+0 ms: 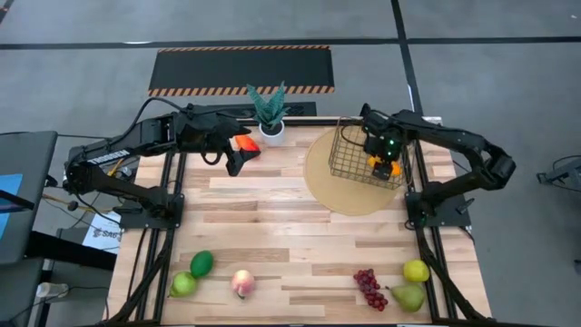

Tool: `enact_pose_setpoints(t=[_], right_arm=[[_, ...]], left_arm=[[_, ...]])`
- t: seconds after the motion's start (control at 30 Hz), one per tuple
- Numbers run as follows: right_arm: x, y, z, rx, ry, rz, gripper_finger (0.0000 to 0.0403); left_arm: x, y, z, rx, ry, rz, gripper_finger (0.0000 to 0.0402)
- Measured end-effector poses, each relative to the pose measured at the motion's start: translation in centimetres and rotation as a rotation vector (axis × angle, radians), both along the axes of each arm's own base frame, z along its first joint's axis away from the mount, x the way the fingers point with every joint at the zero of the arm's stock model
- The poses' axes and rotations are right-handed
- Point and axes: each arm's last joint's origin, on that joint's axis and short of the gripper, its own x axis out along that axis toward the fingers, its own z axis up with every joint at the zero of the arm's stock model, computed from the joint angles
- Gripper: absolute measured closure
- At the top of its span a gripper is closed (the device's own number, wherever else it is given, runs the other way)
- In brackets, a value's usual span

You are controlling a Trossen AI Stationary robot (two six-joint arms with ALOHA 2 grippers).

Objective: Build produce basket
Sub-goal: Put the yellow mango into the wire basket

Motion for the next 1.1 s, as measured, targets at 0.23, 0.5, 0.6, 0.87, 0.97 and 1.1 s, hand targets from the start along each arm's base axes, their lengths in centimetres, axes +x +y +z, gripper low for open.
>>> enact_pose_setpoints(t=[0.23, 0.5, 0.6, 0.87, 0.97, 1.1], right_arm=[[-0.4, 0.3, -1.0, 0.021, 0.023, 0.023, 0.0148], [-0.7, 0.6, -2.2, 0.034, 0.037, 0.023, 0.0147], [-0.7, 0.7, -2.5, 0.033, 0.036, 0.020, 0.0146], [-1.1, 1.0, -3.4, 0.057, 0.058, 0.010, 0.0131], [-1.1, 1.0, -3.4, 0.055, 0.057, 0.005, 0.0122], [-1.1, 1.0, -3.4, 0.054, 0.057, -0.003, 0.0096]], left_arm=[[0.0, 0.0, 0.0, 0.002, 0.001, 0.000, 0.0054], [0.0, 0.0, 0.0, 0.007, 0.001, -0.002, 0.0054], [0.0, 0.0, 0.0, 0.007, 0.001, -0.002, 0.0054], [0.0, 0.0, 0.0, 0.007, 0.002, -0.002, 0.0054], [0.0, 0.0, 0.0, 0.007, 0.001, -0.002, 0.0054], [0.0, 0.0, 0.0, 0.007, 0.001, -0.001, 0.0054]])
